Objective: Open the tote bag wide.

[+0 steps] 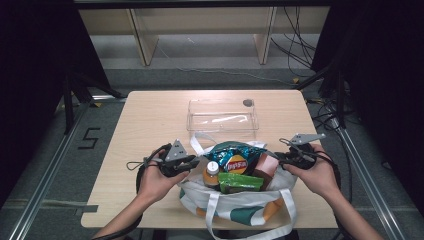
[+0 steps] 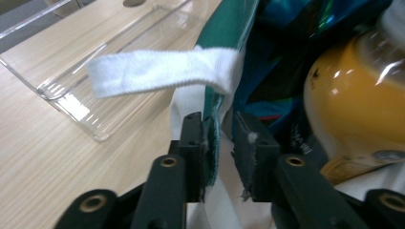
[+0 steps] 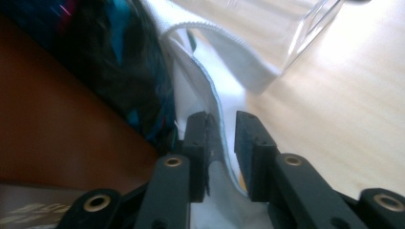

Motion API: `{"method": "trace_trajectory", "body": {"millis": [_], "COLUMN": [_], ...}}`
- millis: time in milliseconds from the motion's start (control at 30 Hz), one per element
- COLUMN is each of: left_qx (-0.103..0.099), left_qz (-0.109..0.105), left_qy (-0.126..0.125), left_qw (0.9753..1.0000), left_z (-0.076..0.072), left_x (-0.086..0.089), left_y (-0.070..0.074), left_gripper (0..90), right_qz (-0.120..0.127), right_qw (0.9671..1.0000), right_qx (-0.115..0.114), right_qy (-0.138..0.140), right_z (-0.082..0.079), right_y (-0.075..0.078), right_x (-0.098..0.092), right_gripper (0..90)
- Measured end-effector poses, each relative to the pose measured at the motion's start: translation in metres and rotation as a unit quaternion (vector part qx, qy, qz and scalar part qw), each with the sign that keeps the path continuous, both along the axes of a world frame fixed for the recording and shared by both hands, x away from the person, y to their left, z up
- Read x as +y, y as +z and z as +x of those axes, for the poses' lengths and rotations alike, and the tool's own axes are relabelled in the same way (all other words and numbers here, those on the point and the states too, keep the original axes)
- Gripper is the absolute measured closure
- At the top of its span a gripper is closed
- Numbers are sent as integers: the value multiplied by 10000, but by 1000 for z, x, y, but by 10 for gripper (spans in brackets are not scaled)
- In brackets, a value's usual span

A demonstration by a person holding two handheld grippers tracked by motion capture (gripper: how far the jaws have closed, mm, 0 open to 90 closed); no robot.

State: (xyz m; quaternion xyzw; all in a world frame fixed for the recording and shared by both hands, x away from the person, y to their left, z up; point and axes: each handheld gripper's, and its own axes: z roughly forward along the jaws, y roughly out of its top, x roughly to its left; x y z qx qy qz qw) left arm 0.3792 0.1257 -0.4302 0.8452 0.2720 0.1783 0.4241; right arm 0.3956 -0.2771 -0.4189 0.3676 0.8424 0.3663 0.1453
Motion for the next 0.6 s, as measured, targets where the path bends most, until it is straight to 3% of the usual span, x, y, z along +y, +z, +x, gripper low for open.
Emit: {"method": "trace_trajectory", "body": {"millis": [133,200,300,333,367,400,433,500,567,600], "left_qx": [-17,-24,-91,-144,-170,-167,-124,-60,-90,-63], "left_qz": [-568,-737,-1032,-1074,-1127,-1197,-1256,-1338,-1273,-1301], "left_qy": [237,293,401,437,470,458,481,470,472,504], "left_qw": [9981,9968,9938,9932,9924,9916,9908,9899,9907,9902], "left_z": [-5,-6,-10,-11,-13,-14,-16,-19,-21,-22], "left_x": [9,14,22,24,26,28,29,31,32,33], "left_y": [5,7,11,13,14,14,14,12,11,11], "left_gripper": [588,522,459,438,419,400,383,360,353,349], "right_qz": [343,313,557,630,679,855,942,1184,1150,1184], "right_qw": [9989,9989,9969,9966,9953,9942,9925,9902,9894,9896], "right_qx": [-191,-306,-507,-483,-618,-568,-658,-537,-792,-711], "right_qy": [-265,-178,-225,-234,-297,-332,-412,-505,-404,-398], "right_z": [-3,-4,-4,-4,-4,-5,-5,-8,-7,-9], "right_y": [15,23,33,36,39,43,46,53,58,61], "right_x": [-5,-10,-14,-15,-16,-15,-14,-11,-11,-9], "right_gripper": [663,634,567,550,537,530,525,490,482,484]}}
